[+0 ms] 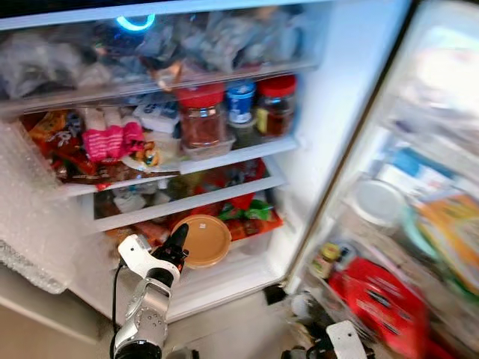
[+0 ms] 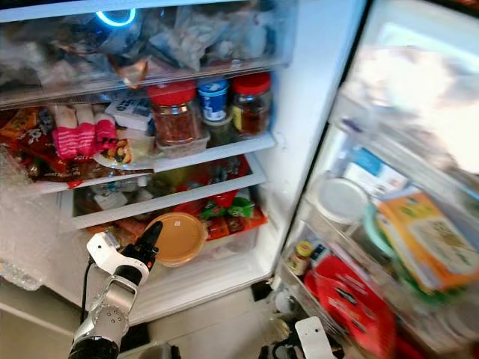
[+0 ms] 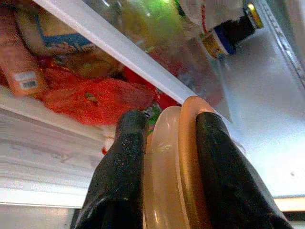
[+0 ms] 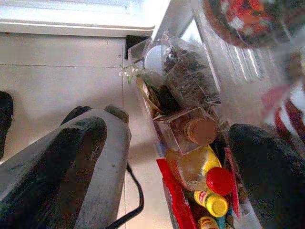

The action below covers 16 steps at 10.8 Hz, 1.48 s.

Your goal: Restocking fridge

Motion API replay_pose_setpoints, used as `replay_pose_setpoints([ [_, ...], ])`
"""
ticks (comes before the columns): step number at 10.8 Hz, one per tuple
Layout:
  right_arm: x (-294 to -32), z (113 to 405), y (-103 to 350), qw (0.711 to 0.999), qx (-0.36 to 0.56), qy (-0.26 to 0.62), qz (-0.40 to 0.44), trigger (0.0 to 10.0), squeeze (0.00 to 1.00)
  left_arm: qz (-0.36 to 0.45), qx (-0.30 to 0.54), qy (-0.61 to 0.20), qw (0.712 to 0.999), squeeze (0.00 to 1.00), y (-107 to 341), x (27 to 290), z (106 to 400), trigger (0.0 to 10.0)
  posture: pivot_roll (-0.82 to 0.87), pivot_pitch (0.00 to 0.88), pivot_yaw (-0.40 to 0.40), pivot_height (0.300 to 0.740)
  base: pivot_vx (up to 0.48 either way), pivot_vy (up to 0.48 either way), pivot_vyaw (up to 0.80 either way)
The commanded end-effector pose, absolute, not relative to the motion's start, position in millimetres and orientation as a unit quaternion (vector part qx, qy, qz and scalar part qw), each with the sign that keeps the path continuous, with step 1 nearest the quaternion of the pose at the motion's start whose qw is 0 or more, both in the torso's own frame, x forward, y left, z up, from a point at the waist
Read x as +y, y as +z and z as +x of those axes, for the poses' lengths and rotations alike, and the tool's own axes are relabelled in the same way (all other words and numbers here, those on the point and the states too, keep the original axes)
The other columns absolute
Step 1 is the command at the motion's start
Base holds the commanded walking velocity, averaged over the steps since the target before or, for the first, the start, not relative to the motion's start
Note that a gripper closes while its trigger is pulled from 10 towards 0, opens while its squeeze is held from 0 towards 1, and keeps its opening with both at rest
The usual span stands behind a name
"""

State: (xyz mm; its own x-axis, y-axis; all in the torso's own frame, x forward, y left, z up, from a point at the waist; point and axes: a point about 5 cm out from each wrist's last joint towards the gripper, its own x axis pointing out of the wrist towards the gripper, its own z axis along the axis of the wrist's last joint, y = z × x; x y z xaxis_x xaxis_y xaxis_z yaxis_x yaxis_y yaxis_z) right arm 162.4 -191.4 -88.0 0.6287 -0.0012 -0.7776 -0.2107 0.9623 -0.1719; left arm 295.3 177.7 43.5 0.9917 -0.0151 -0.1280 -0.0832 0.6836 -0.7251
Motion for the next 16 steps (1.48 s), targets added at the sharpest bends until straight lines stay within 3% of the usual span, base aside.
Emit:
replay_pose_setpoints([
  [1, -191.1, 133.2, -101.1, 0.865, 0.482, 0.064, -0.121, 10.0, 0.00, -0.407, 0.067, 0.010, 0.911, 0.00, 42.5, 173.7, 296.2, 10.0, -0.05, 0.106, -0.005, 0.661, 0.000, 0.000, 0.00],
  [14, -191.2, 133.5, -101.1, 0.864, 0.483, 0.064, -0.126, 10.0, 0.00, -0.413, 0.060, 0.003, 0.909, 0.00, 46.8, 170.1, 299.3, 10.0, -0.05, 0.106, -0.006, 0.653, 0.000, 0.000, 0.00],
  [16, -191.0, 134.4, -100.4, 0.868, 0.477, 0.065, -0.124, 10.0, 0.00, -0.413, 0.059, 0.002, 0.909, 0.00, 47.2, 169.1, 299.5, 10.0, -0.05, 0.106, -0.006, 0.631, 0.000, 0.000, 0.00],
])
